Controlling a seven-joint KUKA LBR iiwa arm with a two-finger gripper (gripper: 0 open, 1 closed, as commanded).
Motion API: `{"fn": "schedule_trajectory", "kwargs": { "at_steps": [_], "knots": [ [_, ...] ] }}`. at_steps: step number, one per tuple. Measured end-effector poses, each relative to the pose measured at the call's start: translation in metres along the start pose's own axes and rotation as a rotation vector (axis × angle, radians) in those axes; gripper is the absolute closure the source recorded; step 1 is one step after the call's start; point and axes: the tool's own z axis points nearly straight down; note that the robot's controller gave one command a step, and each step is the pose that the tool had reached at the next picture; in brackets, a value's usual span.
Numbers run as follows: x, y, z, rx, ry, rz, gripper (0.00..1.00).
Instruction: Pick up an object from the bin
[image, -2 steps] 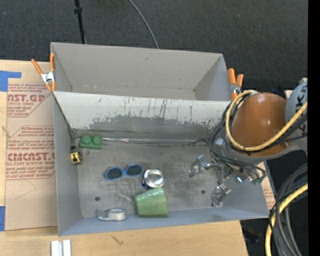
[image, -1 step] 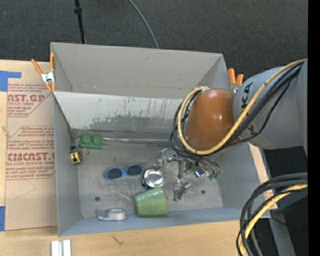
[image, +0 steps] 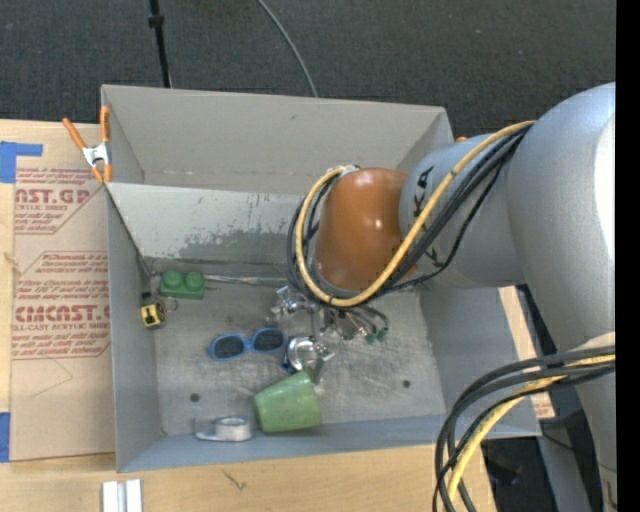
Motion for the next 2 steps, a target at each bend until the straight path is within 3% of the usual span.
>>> {"fn": "schedule_trajectory", "kwargs": {
  "at_steps": [1, 2],
  "knots": [
    [0.002, -0.003, -0.002, 0.003, 0.002, 0.004, 1.00],
    [0.038, -0.037, -0.188, 0.008, -0.006, -0.056, 1.00]
  ]
}}
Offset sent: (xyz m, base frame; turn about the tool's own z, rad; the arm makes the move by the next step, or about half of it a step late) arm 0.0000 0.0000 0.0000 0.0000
